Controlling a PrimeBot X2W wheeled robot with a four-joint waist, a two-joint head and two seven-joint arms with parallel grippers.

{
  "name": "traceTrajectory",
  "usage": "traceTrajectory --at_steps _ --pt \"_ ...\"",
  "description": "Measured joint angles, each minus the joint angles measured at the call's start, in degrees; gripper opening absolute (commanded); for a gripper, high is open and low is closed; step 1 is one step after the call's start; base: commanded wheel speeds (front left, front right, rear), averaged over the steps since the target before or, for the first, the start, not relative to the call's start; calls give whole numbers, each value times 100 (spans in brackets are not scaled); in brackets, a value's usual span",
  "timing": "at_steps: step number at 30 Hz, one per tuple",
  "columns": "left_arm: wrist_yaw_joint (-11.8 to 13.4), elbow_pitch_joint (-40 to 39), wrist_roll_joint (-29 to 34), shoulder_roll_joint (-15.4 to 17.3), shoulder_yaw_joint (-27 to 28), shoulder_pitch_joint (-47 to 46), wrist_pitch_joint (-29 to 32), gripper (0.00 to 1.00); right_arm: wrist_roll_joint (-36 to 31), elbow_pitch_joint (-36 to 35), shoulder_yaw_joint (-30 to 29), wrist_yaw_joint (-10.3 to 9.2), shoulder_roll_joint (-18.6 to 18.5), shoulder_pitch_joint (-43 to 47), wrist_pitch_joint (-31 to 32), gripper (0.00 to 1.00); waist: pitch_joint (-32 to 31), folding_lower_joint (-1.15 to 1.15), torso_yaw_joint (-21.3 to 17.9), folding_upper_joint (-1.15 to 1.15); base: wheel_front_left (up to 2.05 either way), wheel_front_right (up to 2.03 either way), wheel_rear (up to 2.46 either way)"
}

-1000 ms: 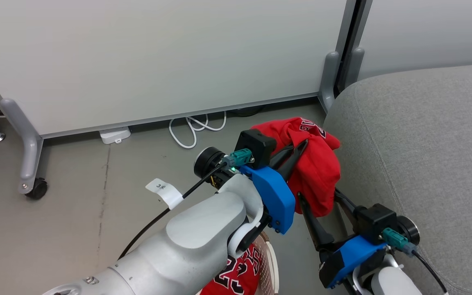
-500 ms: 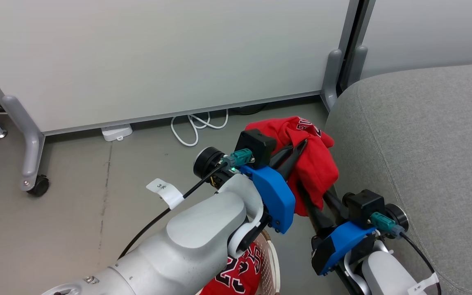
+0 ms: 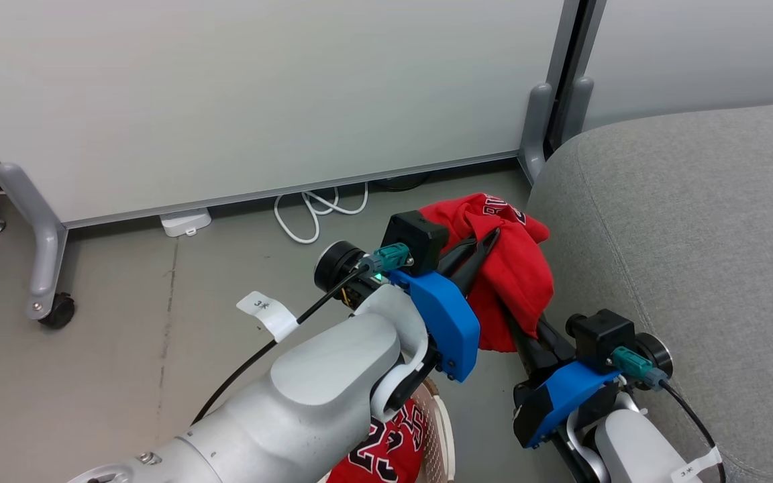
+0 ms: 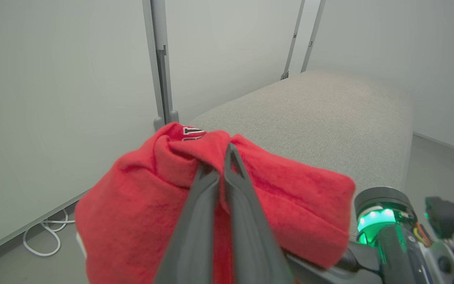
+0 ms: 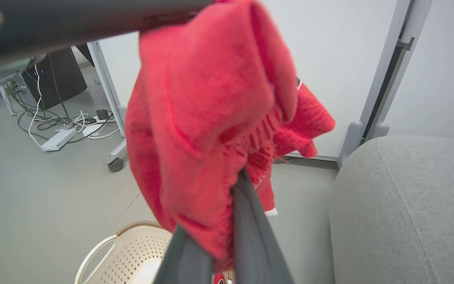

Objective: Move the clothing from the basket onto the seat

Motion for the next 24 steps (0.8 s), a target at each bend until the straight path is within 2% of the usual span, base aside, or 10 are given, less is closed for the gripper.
traceTrajectory --at_steps 3,4,6,7,8,16,24 --pt "0 -1 0 0 0 0 0 0 8 4 -4 0 0 0 -15 0 -1 0 -18 0 0 0 0" --pt "2 -2 -1 0 0 0 0 7 9 7 -4 0 0 0 -16 0 -2 0 -24 0 0 0 0" --pt "8 -5 -1 0 0 0 0 41 10 10 -2 0 0 -1 -21 0 -8 0 -43 0 0 0 0" --pt "8 -4 -1 0 -1 1 0 77 10 11 -1 0 0 -1 -22 0 -14 0 -53 0 0 0 0" --pt "8 -4 -1 0 -1 1 1 100 10 12 0 0 0 -1 -22 0 -20 0 -63 0 0 0 0" --pt "14 -4 -5 0 -1 3 -4 100 9 30 -29 0 0 -1 -24 0 -48 0 -111 0 0 0 0" --pt "58 97 146 -3 0 41 -312 100 -49 -18 -165 0 -1 6 -41 0 -62 0 -100 0 0 0 0"
